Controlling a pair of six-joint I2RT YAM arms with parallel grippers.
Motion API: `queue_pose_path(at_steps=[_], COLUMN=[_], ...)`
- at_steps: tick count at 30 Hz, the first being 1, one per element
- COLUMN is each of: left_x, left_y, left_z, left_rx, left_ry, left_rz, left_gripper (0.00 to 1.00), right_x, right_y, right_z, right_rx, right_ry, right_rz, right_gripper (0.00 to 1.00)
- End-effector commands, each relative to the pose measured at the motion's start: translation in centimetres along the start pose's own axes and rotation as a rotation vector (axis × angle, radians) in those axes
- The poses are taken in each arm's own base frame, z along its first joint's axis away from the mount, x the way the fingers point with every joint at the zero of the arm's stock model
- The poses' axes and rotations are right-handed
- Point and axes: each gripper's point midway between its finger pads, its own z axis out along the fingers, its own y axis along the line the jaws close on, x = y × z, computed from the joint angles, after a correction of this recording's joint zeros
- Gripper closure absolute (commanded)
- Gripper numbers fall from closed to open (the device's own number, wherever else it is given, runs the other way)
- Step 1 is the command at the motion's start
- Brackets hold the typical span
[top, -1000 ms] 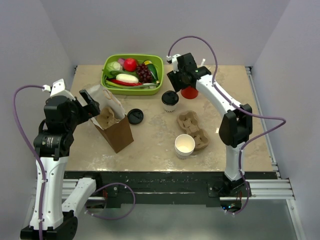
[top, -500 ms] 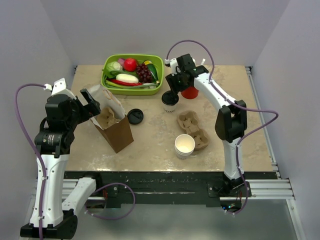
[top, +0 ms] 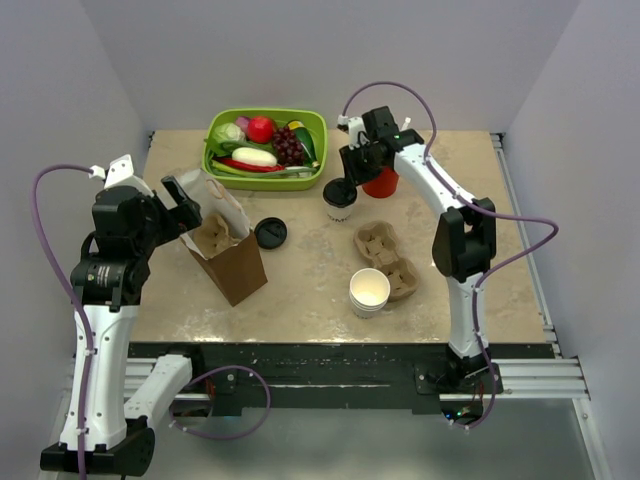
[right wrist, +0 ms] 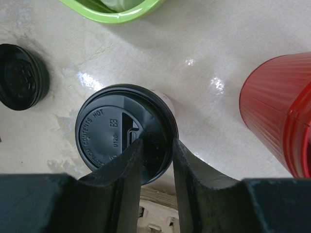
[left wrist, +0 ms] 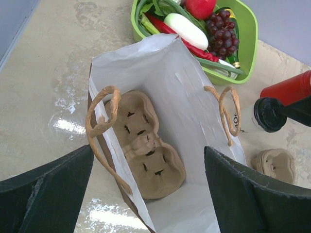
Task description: Pack the takeout coffee
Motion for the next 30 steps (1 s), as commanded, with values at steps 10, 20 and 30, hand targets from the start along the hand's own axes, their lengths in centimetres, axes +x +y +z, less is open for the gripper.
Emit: queue_pose_path(at_steps=[10, 20, 30], left_x=[-1.5, -1.6, -1.9], left_y=[-0.6, -0.8, -0.7], left_z=[-0.1, -0.4, -0.6], left_rx=[0.025, 0.032, 0.029], left_ry=[-0.049, -0.053, -0.064], left_rz=[0.000, 0.000, -0.006], left_gripper=[0.00, 0.00, 0.00], right_x=[0.9, -1.4, -3.4], right_y=[0.5, 1.9, 2.6], right_z=[0.7, -1.3, -4.2], right_rx=[-0.016, -0.066, -0.066], right_ry=[0.006, -0.112, -0.253], right_rz=[0.110, 0.092, 0.039], right_gripper=[0.77, 1.00, 1.00])
